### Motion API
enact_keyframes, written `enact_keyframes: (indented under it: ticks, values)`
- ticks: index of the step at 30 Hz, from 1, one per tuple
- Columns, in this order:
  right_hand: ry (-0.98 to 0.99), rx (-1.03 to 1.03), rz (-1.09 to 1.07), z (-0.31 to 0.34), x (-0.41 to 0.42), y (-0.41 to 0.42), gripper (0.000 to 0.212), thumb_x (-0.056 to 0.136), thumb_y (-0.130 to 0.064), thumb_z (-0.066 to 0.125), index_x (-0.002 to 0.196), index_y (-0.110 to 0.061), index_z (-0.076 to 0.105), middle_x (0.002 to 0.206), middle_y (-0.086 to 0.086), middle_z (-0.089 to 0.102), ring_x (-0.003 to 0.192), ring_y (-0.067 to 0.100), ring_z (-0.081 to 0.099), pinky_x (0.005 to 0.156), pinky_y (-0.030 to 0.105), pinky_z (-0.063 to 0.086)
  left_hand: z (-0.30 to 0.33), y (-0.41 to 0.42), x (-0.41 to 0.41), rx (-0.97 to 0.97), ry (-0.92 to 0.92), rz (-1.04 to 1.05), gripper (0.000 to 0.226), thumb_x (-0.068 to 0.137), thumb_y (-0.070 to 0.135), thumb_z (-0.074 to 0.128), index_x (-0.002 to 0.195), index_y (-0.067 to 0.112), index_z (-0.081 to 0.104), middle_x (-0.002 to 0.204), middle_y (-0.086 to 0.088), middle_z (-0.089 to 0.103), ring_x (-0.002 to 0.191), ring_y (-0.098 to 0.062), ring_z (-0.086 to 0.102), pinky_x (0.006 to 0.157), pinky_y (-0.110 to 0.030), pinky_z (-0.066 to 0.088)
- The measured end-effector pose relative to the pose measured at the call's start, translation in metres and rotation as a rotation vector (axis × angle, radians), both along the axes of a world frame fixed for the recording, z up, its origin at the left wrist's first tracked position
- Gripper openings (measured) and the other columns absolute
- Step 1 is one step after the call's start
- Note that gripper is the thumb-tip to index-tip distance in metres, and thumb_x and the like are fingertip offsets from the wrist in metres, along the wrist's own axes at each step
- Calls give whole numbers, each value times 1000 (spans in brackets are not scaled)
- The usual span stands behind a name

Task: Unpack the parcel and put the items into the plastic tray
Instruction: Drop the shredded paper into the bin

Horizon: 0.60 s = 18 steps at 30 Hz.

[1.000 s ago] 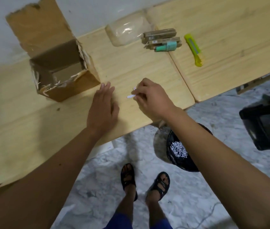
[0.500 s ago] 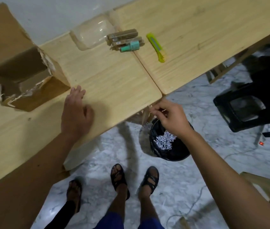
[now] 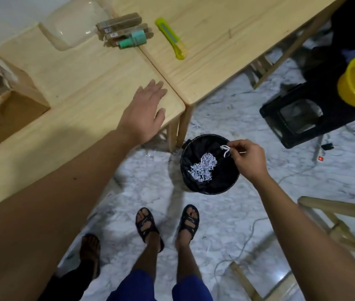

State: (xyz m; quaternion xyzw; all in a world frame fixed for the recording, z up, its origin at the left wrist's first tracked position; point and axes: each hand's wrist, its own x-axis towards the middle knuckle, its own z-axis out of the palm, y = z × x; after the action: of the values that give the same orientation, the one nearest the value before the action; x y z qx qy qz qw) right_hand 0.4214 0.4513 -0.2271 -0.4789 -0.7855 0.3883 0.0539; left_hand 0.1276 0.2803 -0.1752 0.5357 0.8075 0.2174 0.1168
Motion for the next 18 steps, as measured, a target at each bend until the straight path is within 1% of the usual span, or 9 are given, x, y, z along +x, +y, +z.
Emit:
enact_keyframes:
  ticks: [2, 6, 7, 8, 9, 10, 11, 15, 18]
  values:
    - [-26, 8, -7, -5, 9, 2, 19, 92, -8, 69, 105, -15, 80, 100, 1, 79, 85, 10, 70, 90, 26, 57, -8, 1, 2, 13, 28, -2, 54, 108, 22, 45, 158, 3, 39, 170, -16, 32, 161, -32, 20, 133, -46, 7]
    - [-54, 13, -25, -14, 22, 1, 20, 93, -7, 67, 105, -17, 80, 101, 0, 79, 84, 10, 70, 80, 7, 49, -13, -3, 2, 23, 74, -7, 55, 108, 25, 43, 159, 4, 38, 170, -14, 33, 161, -31, 21, 133, -46, 9]
    - [-51, 8, -30, -16, 24, 1, 20, 93, -7, 67, 104, -18, 80, 101, 0, 79, 86, 11, 71, 82, 8, 51, -12, -2, 3, 28, 82, -5, 55, 107, 24, 43, 158, 4, 39, 170, -14, 33, 161, -31, 22, 133, -46, 9]
    - [-45, 1, -35, -19, 25, 0, 20, 92, -8, 68, 103, -20, 80, 102, -1, 79, 88, 13, 73, 87, 16, 55, -11, -1, 4, 30, 86, -1, 55, 107, 24, 43, 158, 4, 40, 169, -14, 34, 161, -31, 23, 133, -46, 10]
    - [-36, -7, -42, -21, 25, -1, 20, 92, -9, 68, 102, -21, 80, 103, -2, 79, 90, 15, 74, 91, 27, 58, -10, -1, 5, 31, 86, 4, 55, 107, 24, 43, 158, 4, 40, 169, -14, 35, 161, -31, 24, 133, -46, 11]
    - [-27, -17, -49, -21, 25, -2, 20, 92, -9, 68, 102, -23, 80, 103, -2, 79, 91, 16, 75, 93, 36, 60, -9, -1, 6, 32, 84, 8, 54, 107, 24, 43, 157, 4, 41, 169, -14, 35, 160, -31, 24, 133, -47, 11]
    - [-19, -23, -52, -20, 23, -2, 20, 92, -10, 69, 101, -23, 80, 103, -3, 79, 92, 15, 75, 93, 39, 60, -9, -1, 7, 35, 84, 10, 54, 106, 24, 43, 157, 4, 41, 168, -14, 36, 160, -31, 24, 133, -47, 12]
    - [28, -32, -63, -7, 11, -4, 17, 94, -10, 69, 103, -19, 79, 101, -4, 78, 89, 8, 73, 92, 34, 60, -8, -1, 4, 34, 54, -1, 54, 107, 24, 45, 157, 4, 42, 168, -15, 36, 160, -31, 24, 132, -50, 13]
    - [82, -21, -40, 10, -8, -6, 14, 95, -15, 69, 103, -19, 80, 96, -7, 78, 83, 0, 70, 86, 28, 60, -3, -9, 1, 50, 3, 32, 52, 105, 23, 53, 154, 5, 47, 166, -14, 41, 159, -30, 28, 131, -50, 19]
